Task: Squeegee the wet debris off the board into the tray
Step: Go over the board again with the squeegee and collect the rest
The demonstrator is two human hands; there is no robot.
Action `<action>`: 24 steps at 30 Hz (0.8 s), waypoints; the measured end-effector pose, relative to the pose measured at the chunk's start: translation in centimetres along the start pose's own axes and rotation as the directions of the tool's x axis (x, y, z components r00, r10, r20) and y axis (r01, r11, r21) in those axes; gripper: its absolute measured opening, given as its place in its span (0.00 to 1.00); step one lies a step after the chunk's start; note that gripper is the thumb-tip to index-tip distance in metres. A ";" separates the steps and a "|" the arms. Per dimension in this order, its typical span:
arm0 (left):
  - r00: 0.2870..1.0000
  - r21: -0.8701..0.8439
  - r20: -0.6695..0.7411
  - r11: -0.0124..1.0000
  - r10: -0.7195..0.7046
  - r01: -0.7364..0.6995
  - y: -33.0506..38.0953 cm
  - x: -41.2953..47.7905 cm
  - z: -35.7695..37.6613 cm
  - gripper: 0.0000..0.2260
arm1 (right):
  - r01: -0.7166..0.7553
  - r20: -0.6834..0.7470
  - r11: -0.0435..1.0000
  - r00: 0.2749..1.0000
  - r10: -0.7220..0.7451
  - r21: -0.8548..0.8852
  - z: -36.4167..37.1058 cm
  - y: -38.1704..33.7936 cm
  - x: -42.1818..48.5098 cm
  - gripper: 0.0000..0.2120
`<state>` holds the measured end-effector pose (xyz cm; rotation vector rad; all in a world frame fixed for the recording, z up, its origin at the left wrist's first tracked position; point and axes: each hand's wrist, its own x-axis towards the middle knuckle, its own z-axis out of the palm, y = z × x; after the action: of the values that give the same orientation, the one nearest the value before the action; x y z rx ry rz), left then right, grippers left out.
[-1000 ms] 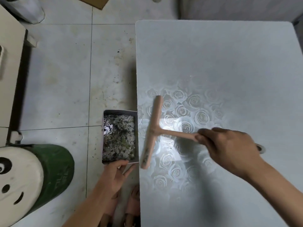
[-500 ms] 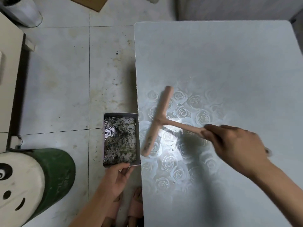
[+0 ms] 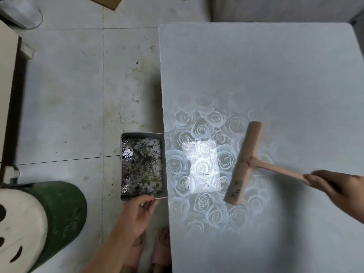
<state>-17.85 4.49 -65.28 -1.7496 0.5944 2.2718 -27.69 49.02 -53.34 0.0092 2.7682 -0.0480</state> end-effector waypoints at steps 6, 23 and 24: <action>1.000 0.009 0.006 1.000 0.017 -0.017 0.4 0.5 0.7 0.13 | 0.261 0.120 0.964 0.957 -0.264 0.043 0.0 -14.9 4.9 0.16; 0.998 0.033 0.041 0.998 0.044 -0.045 1.7 1.0 3.0 0.14 | 0.299 0.012 0.954 0.954 -0.299 0.012 -1.7 -9.4 8.9 0.21; 0.998 0.029 0.044 0.999 0.040 -0.041 1.7 1.0 3.0 0.14 | 0.336 0.030 0.942 0.941 -0.336 0.018 -1.2 -11.6 9.5 0.21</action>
<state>-21.40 4.19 -65.32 -1.6853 0.6574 2.3094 -37.17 37.50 -55.33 -0.4580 2.7043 -0.1526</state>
